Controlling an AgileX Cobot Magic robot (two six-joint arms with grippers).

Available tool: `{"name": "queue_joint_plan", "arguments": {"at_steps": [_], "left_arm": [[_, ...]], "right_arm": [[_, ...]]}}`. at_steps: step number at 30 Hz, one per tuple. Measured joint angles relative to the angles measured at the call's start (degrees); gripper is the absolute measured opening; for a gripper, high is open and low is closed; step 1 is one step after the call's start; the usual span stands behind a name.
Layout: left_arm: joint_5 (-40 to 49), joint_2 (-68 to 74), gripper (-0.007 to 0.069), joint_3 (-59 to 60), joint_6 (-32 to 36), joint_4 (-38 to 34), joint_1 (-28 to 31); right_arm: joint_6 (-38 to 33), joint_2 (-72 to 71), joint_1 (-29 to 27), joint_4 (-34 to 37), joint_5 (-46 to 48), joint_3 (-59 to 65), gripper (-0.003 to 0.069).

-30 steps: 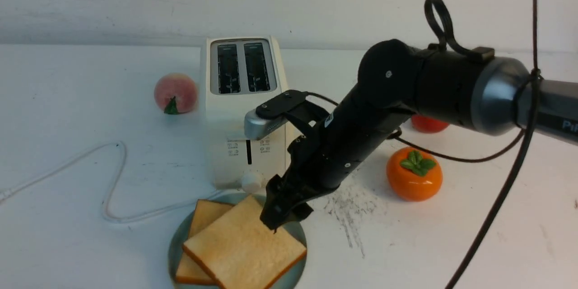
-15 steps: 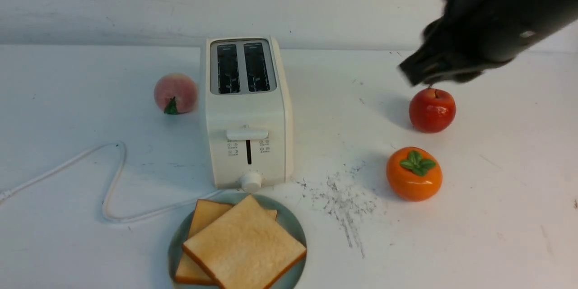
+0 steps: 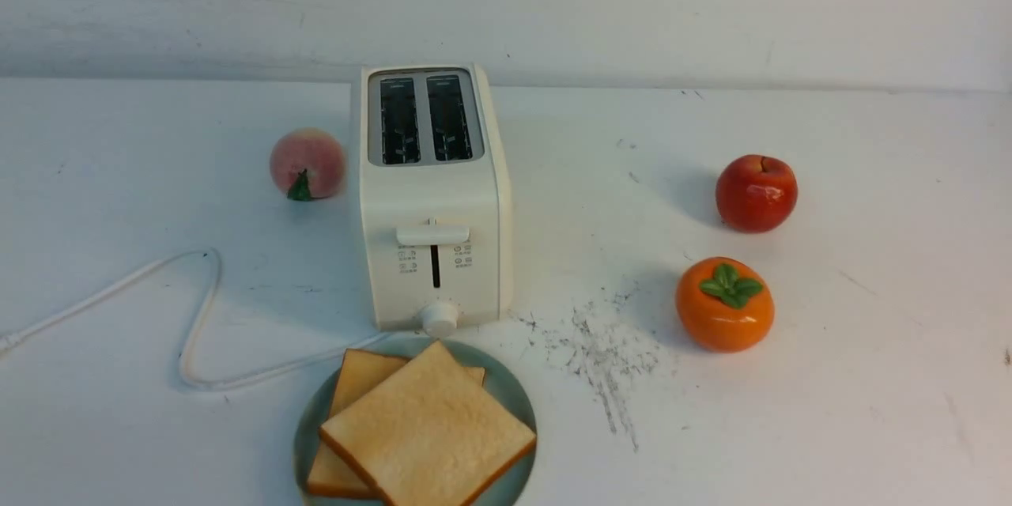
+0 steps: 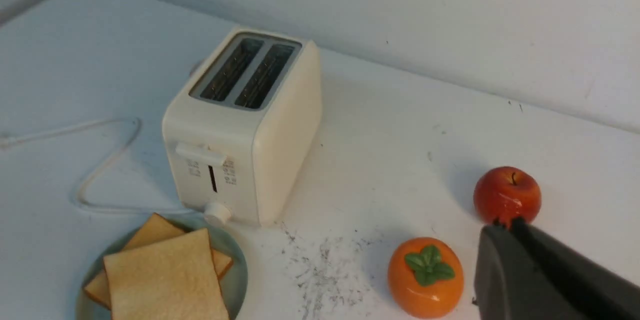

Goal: Take toasted bread from bread machine on white table place on plate.

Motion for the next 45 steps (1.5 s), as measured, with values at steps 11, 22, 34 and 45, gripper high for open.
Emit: {"name": "queue_joint_plan", "arguments": {"at_steps": [11, 22, 34, 45], "left_arm": [[-10.0, 0.0, -0.0014, 8.2, 0.0, -5.2, 0.0], [-16.6, 0.0, -0.0013, 14.7, 0.0, -6.6, 0.0], [-16.7, 0.0, -0.0011, 14.8, 0.0, -6.6, 0.0], [-16.9, 0.0, -0.0001, 15.2, 0.0, -6.4, 0.0]], "right_arm": [[8.4, -27.1, 0.0, -1.1, -23.0, 37.1, -0.0007], [8.4, -34.3, 0.0, -1.2, -29.4, 46.8, 0.0000], [8.4, -34.3, 0.0, -1.4, -29.9, 46.8, 0.0012], [8.4, -34.3, 0.0, -1.4, -30.1, 46.8, 0.0022]]}}
